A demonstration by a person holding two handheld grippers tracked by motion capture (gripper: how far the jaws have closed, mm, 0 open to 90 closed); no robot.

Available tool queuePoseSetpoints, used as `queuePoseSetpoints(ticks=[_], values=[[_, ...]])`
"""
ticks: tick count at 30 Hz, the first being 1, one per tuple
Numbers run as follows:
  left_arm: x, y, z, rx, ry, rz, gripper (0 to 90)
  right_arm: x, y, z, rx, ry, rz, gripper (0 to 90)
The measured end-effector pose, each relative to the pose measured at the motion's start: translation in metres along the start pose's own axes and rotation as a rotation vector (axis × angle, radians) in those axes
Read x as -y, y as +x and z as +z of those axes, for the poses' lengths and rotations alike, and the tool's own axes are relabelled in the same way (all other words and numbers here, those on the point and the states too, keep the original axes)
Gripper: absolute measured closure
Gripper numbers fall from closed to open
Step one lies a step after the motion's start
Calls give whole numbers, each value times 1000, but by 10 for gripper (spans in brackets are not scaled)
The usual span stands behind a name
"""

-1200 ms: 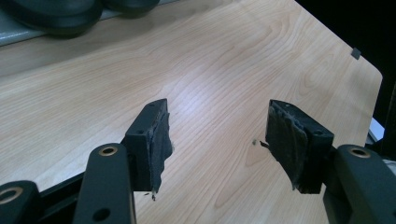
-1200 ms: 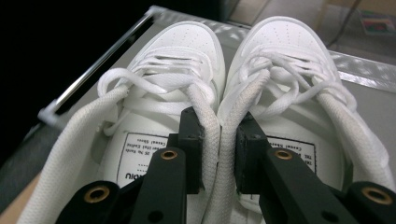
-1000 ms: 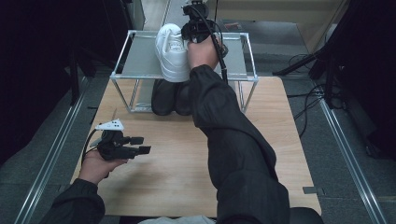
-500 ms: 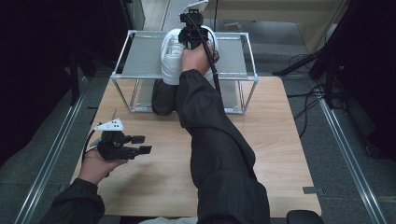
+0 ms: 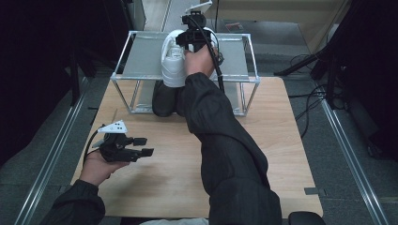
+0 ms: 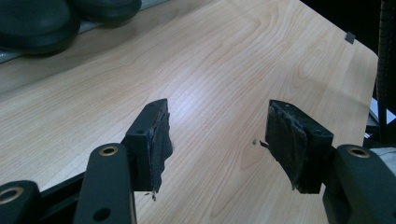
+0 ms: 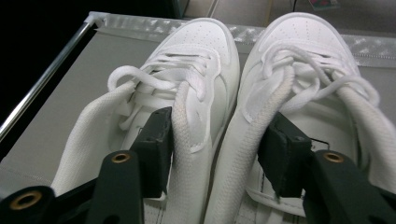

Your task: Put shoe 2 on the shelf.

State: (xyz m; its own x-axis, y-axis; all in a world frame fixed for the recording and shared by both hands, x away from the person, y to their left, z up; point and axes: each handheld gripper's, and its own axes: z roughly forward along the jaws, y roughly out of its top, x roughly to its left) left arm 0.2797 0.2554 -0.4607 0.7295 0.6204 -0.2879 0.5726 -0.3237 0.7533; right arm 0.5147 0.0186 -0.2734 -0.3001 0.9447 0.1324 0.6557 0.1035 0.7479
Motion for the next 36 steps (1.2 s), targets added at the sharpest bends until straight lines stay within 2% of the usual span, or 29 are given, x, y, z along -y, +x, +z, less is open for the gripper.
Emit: queuePoseSetpoints(ticks=[3,7,14,17,23,26,31,36], values=[[0,-1,1,-2,6,0,403,0,-1,-4,-25,10,-24,418],[1,-1,1,-3,12,-4,402,1,-2,-13,-46,15,-67,413],[1,0,2,-5,20,-7,400,1,-9,-27,-107,40,-101,413],[1,1,1,-7,19,-6,399,4,-11,-34,-139,27,-109,421],[1,1,0,-5,23,-13,391,10,-11,-47,-170,23,-151,426],[1,1,1,-8,24,-15,389,11,-13,-55,-225,18,-158,455],[1,2,1,-7,29,-14,386,15,-13,-67,-257,3,-191,449],[1,2,1,-8,27,-15,385,21,-14,-79,-266,-25,-217,408]])
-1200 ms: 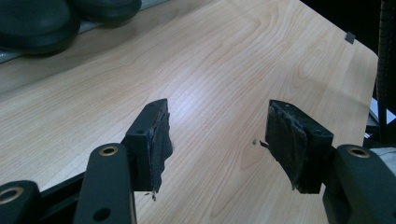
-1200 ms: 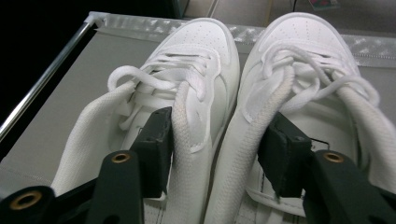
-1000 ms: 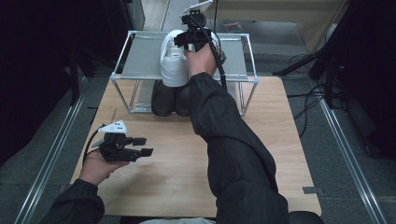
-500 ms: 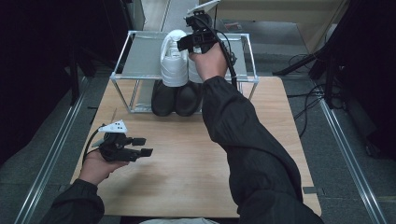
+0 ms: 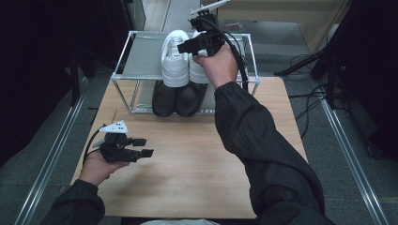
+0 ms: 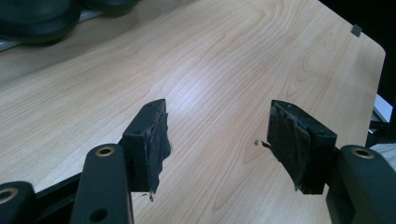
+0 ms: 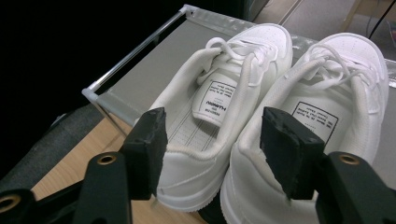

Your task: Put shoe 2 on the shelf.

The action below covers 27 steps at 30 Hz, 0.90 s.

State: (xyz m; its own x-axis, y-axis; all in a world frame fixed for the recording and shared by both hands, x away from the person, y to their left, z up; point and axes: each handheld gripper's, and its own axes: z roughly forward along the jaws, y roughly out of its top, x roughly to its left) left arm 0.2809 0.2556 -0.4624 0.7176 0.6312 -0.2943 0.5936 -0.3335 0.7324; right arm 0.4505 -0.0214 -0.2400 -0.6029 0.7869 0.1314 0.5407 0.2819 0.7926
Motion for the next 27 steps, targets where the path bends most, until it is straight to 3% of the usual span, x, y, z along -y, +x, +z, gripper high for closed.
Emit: queuePoseSetpoints(ticks=[4,10,15,20,23,27], values=[[0,0,-2,-4,-10,6,385,12,6,-10,-33,-37,-47,399],[0,1,-2,-6,0,9,382,29,7,-19,-82,-41,-49,380],[0,1,-2,-7,-1,7,375,47,-2,-23,-127,-55,-78,367],[0,1,-2,-14,-6,7,371,66,-14,-28,-140,-58,-80,363],[-1,0,-3,-20,-33,9,364,76,-20,-30,-140,-62,-79,360],[-1,0,-1,-19,-16,16,362,95,-23,-30,-154,-62,-74,359]])
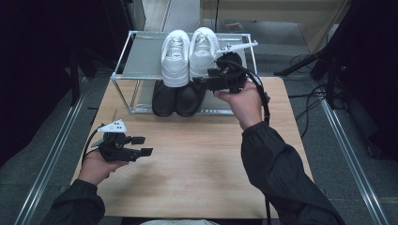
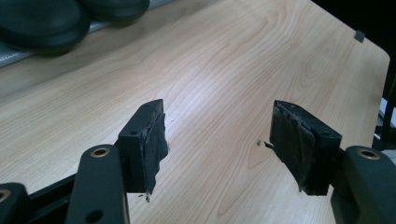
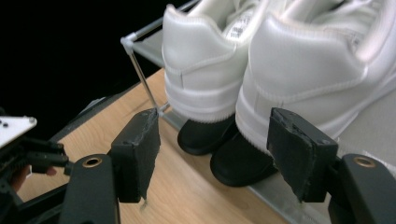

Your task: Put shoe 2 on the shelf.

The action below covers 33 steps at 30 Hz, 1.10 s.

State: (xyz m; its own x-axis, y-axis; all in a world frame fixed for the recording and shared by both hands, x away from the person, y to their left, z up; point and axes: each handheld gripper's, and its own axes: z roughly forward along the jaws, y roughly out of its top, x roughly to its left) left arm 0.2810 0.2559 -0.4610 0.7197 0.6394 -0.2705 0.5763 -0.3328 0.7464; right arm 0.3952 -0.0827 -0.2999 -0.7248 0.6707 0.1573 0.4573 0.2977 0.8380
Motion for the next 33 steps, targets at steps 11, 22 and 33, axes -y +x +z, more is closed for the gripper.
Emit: queuePoseSetpoints(ticks=[11,22,33], values=[[0,4,1,-12,-13,-4,360,41,-3,-5,-72,-25,2,360],[1,6,4,-28,-7,-14,360,91,-8,-2,-88,-3,10,344],[2,5,8,4,13,-16,347,126,-13,-2,-126,14,70,345]])
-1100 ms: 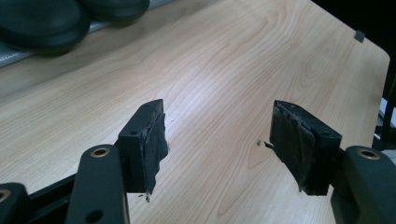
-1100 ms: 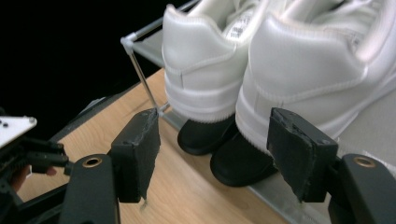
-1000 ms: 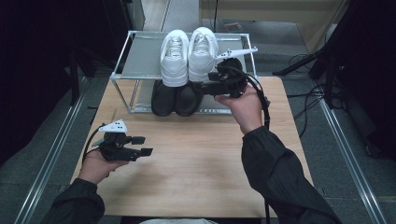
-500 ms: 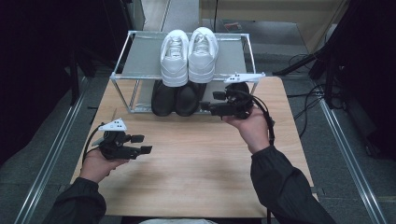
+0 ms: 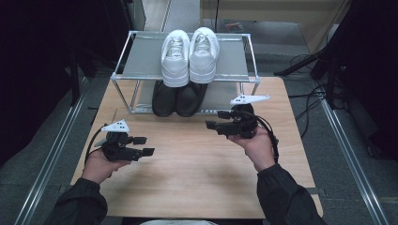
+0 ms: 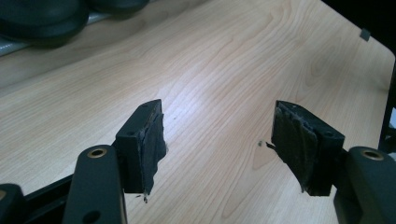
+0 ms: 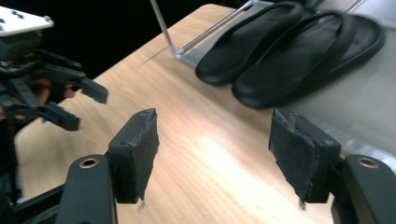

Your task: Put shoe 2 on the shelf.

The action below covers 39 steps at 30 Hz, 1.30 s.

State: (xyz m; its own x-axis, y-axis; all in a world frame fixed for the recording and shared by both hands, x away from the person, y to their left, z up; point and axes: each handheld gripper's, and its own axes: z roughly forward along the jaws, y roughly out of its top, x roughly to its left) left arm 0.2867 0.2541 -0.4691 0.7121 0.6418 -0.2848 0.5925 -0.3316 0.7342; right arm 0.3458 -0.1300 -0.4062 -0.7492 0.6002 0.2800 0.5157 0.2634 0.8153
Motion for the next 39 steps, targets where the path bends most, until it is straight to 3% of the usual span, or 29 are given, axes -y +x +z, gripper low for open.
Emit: queuePoseSetpoints(ticks=[10,13,19,28,34,39], values=[[0,1,1,4,-3,4,346,24,-6,0,27,16,6,324],[-2,1,2,7,-1,4,346,36,-9,-3,34,30,32,308],[-4,2,5,11,6,8,343,55,-11,-9,34,52,24,303],[-11,4,14,31,19,18,338,86,-13,-15,93,115,28,294],[-14,6,18,33,30,8,338,89,-13,-18,99,123,14,274],[-17,6,24,26,33,-4,337,90,-18,-26,104,97,3,269]])
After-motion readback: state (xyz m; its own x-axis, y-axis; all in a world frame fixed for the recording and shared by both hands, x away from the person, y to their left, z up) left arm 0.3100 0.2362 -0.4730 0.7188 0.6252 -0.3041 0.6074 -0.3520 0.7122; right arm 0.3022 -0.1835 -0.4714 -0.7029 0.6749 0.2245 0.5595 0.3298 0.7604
